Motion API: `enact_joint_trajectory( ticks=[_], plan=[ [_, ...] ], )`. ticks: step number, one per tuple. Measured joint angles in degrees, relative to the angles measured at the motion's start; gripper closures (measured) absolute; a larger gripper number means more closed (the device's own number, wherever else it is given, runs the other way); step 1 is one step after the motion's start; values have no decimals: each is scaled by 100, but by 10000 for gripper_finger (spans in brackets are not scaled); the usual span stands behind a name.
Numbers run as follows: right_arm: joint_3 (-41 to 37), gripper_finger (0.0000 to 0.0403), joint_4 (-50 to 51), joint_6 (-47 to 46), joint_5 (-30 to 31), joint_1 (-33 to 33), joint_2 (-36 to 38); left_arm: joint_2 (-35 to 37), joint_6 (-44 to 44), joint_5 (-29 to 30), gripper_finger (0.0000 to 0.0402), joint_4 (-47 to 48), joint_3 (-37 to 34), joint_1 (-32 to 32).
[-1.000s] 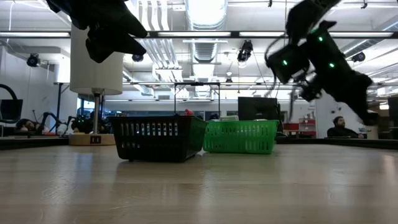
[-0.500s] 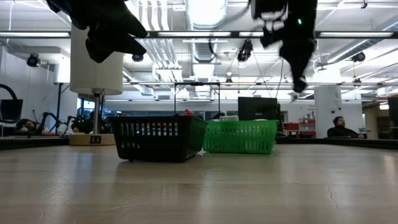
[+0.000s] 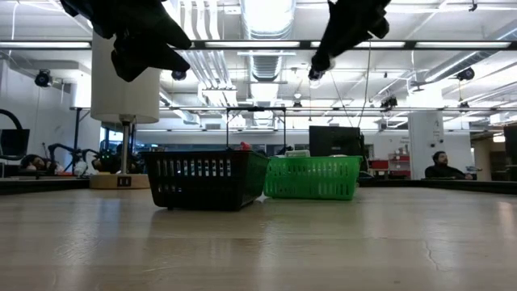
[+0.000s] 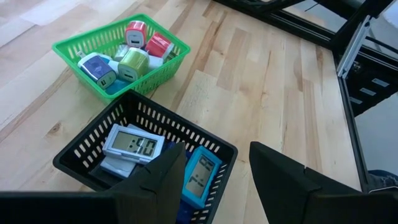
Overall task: Pick & Place Office items
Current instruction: Put the white black charger adapter into the green basket
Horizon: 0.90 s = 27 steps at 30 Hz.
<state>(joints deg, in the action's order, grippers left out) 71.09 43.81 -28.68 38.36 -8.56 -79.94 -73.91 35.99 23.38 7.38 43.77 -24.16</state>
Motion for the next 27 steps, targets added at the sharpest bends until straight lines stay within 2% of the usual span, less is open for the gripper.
enact_joint_trajectory(
  ticks=[4,9,20,27],
  plan=[
    [-330,257,-589,23,235,-236,-13,-2,0,0,216,0,0,0],
    [-797,257,-1286,15,230,-463,-121,0,0,0,216,-2,0,0],
    [-1759,258,-2414,-251,-284,-480,-157,-2,43,2,216,-2,0,2],
    [-2220,258,-2865,-394,-389,-429,-192,0,46,2,216,-3,0,2]
  ],
)
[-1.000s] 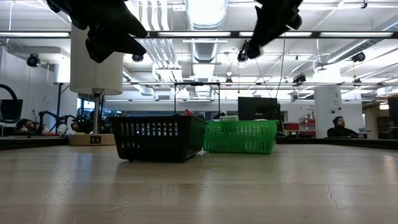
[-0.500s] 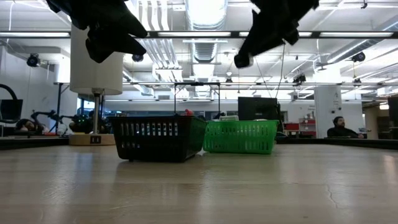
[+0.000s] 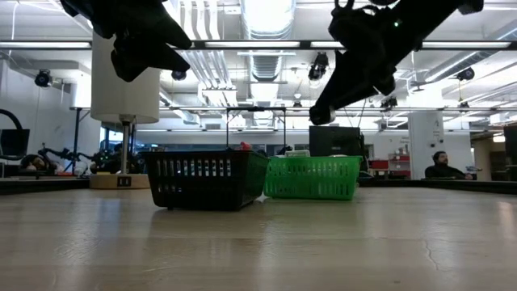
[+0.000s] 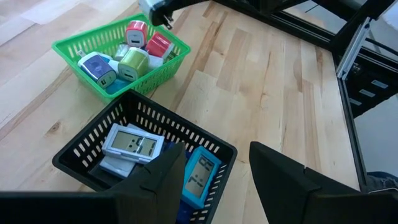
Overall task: Pick & Place Office items
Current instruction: Put the white black charger adapter into the green basket
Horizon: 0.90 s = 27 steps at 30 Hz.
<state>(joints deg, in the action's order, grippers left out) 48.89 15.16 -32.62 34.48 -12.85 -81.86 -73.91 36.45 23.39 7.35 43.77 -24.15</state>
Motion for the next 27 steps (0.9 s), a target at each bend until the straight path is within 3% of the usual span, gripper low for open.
enact_joint_trajectory(
  ticks=[27],
  plan=[
    [57,258,-212,0,-332,414,-982,-2,24,1,216,3,0,-1]
  ],
)
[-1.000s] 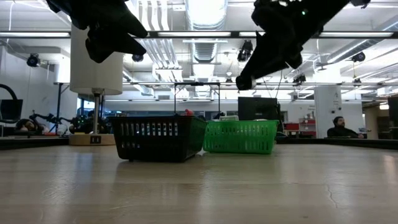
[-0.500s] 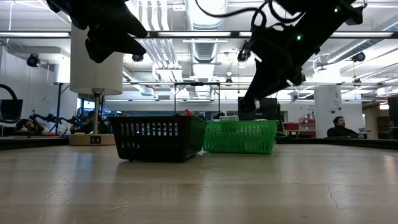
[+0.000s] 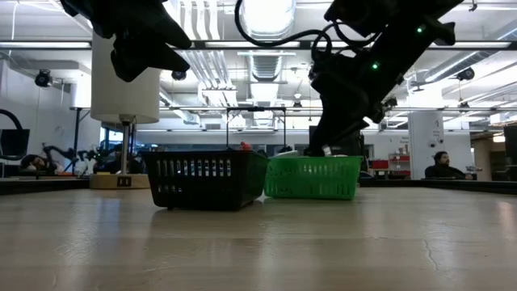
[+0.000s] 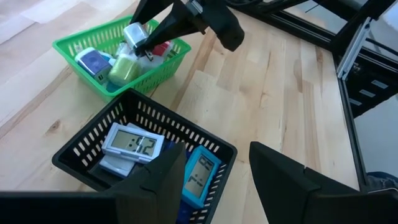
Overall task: Pick & Place Office items
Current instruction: Put the white black charger adapter into the green basket, then return to Home Position
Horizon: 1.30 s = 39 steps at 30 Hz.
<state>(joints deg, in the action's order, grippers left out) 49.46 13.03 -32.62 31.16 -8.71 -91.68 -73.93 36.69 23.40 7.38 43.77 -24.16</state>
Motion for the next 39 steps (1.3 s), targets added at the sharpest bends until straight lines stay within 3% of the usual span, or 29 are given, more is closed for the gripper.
enact_joint_trajectory(
  ticks=[5,14,21,27,31,39],
  plan=[
    [6,247,-22,0,-19,0,-2,2,0,-2,216,15,0,1],
    [4,141,-15,-85,-56,-19,4,2,0,-2,216,15,0,0],
    [4,69,17,-39,-1018,-88,87,2,-81,0,216,12,0,1],
    [2,31,91,28,-1318,-618,238,2,-1127,91,216,-8,0,-1],
    [-7,22,483,-15,-929,-1174,485,2,-1549,297,216,-19,0,-1],
    [-115,21,2035,-647,888,-2328,1365,32,-2055,595,218,399,0,-172]
  ],
)
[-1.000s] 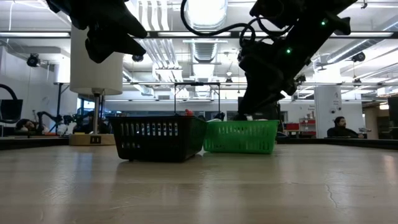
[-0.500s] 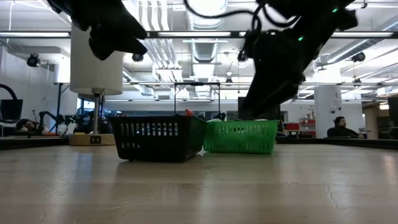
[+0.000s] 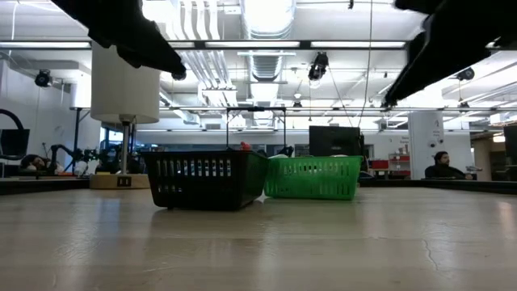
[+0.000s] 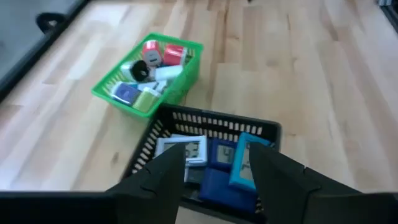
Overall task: Pick & Place Office items
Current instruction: Return to Home Position
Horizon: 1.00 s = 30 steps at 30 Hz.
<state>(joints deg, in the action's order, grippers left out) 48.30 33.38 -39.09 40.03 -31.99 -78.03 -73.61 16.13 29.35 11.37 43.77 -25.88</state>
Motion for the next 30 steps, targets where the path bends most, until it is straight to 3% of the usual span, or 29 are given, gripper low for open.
enact_joint_trajectory(
  ticks=[5,10,13,16,20,24,30],
  plan=[
    [-583,21,372,-858,859,-586,895,388,-91,211,218,20,-405,-89],
    [-1597,21,28,-1438,1538,-973,1887,1419,230,303,216,-605,-1541,-89],
    [-2272,21,-935,-1233,1743,-1035,2486,2278,18,303,216,-1653,-2389,-89],
    [-2960,21,-2642,-288,1851,-1020,2941,3140,-338,302,218,-2721,-3161,-89],
    [-3863,21,-5491,1500,1644,-1023,3287,4149,-595,280,218,-3540,-3964,-89],
    [-4698,21,-7990,2656,780,-966,3353,4861,-585,136,218,-3486,-4336,-89],
    [-4768,21,-8331,2934,204,-802,3268,5219,-735,-2,220,-3278,-4339,-91]
  ],
)
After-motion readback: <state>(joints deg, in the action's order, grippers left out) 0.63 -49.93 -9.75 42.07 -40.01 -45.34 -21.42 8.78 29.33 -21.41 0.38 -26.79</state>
